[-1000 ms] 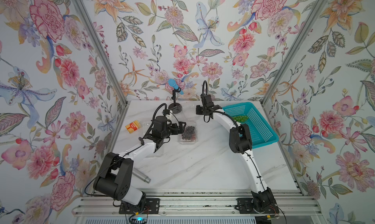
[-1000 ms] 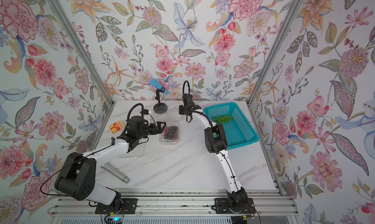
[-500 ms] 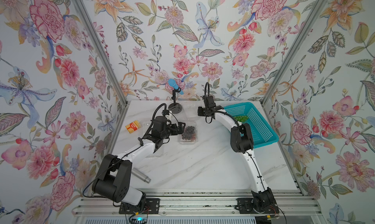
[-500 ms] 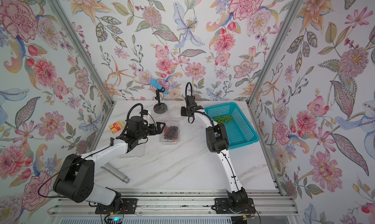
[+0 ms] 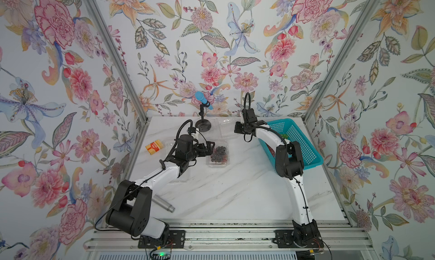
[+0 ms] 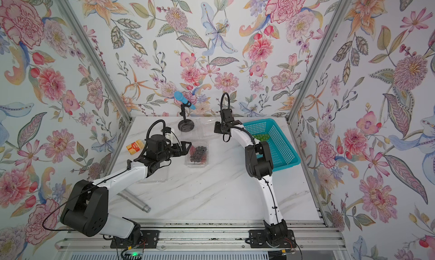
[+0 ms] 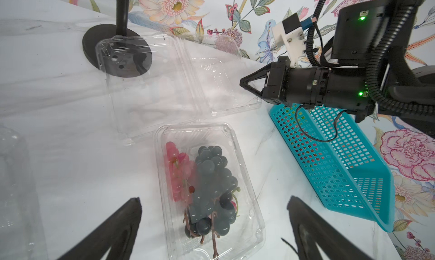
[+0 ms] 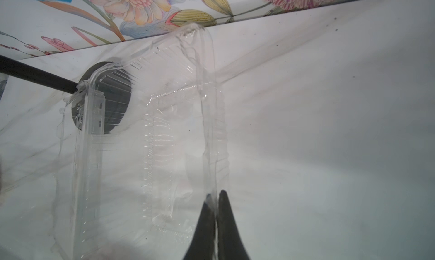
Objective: Pack grapes into containers
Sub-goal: Pick up the packing box from the center of the board, then place the packing box at the center of the board.
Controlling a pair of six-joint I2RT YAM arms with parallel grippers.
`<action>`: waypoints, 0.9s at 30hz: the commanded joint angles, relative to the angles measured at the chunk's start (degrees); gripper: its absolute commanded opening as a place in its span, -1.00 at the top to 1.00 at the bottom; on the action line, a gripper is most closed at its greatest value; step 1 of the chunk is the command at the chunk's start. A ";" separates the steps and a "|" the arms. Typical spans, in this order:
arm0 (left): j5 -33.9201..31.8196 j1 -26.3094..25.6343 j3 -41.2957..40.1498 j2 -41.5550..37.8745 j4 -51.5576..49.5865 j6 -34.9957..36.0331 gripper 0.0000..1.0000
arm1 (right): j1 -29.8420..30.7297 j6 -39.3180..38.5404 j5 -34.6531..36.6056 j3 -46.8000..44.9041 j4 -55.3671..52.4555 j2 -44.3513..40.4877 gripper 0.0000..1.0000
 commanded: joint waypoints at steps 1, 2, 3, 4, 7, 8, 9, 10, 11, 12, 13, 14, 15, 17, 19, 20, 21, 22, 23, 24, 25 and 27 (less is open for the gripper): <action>-1.60 -0.12 0.84 -1.96 -0.39 0.01 -0.99 | -1.06 1.15 0.81 -1.67 -0.69 -4.96 0.97; -1.76 -0.21 0.91 -2.13 -0.51 0.02 -0.99 | -1.18 1.25 0.63 -2.05 -0.69 -5.68 0.97; -1.98 -0.32 1.03 -2.36 -0.70 0.09 -1.00 | -1.38 1.30 0.46 -2.53 -0.70 -6.60 0.97; -2.06 -0.36 1.13 -2.57 -0.85 0.23 -1.00 | -1.52 1.36 0.45 -3.06 -0.70 -7.55 0.97; -2.40 -0.45 1.13 -3.29 -1.17 0.41 -0.99 | -1.83 1.52 0.33 -5.33 -0.69 -11.12 0.97; -2.53 -0.50 1.05 -3.48 -1.24 0.43 -0.99 | -1.91 1.52 0.27 -5.89 -0.71 -12.10 0.98; -2.65 -0.50 0.96 -3.71 -1.33 0.45 -0.99 | -1.95 1.52 0.23 -6.86 -0.68 -13.49 0.98; -2.84 -0.58 0.80 -4.04 -1.28 0.51 -1.00 | -2.04 1.52 0.10 -7.90 -0.74 -14.87 0.98; -2.91 -0.58 0.69 -4.26 -1.24 0.52 -0.99 | -2.07 1.52 -0.07 -8.95 -0.70 -16.10 0.98; -3.01 -0.68 0.53 -4.65 -1.16 0.53 -0.99 | -2.05 1.56 -0.37 -10.34 -0.70 -17.40 0.98; -3.21 -0.67 0.28 -4.93 -1.08 0.58 -0.99 | -1.94 1.73 -0.67 -11.96 -0.69 -18.83 0.97; -3.37 -0.78 0.02 -5.28 -0.97 0.52 -1.00 | -1.88 1.93 -0.93 -13.65 -0.67 -20.01 0.97; -3.37 -0.78 -0.31 -5.62 -0.89 0.39 -1.00 | -1.66 2.04 -0.97 -15.83 -0.57 -21.42 0.97; -3.55 -0.93 -0.92 -6.30 -0.63 0.43 -1.00 | -0.93 1.99 -0.81 -20.29 -0.70 -23.92 0.97; -3.72 -1.03 -1.73 -6.82 -0.26 0.37 -0.99 | -0.13 2.36 -0.61 -25.99 0.09 -26.34 0.96; -3.72 -1.18 -2.17 -7.11 -0.11 0.38 -0.99 | 0.16 2.98 -0.94 -28.69 0.93 -27.32 0.96; -3.72 -1.21 -2.64 -7.32 0.11 0.28 -0.99 | 0.50 3.47 -1.53 -31.74 2.11 -28.33 0.96; -3.81 -1.34 -3.10 -7.60 0.28 0.17 -1.00 | 0.84 4.00 -1.82 -34.45 2.77 -29.31 0.96; -3.89 -1.45 -3.55 -7.94 0.45 0.01 -0.99 | 1.13 4.38 -1.99 -36.40 3.14 -29.86 0.96; -4.02 -1.61 -4.19 -8.38 0.88 -0.13 -0.99 | 1.50 4.67 -2.31 -38.33 3.38 -30.42 0.95; -4.09 -1.85 -4.86 -8.88 1.21 -0.21 -1.00 | 1.60 5.36 -3.04 -39.88 3.43 -30.94 0.95; -4.41 -2.30 -6.20 -9.60 1.83 -0.60 -0.99 | 1.69 6.93 -5.06 -42.41 4.17 -32.06 0.94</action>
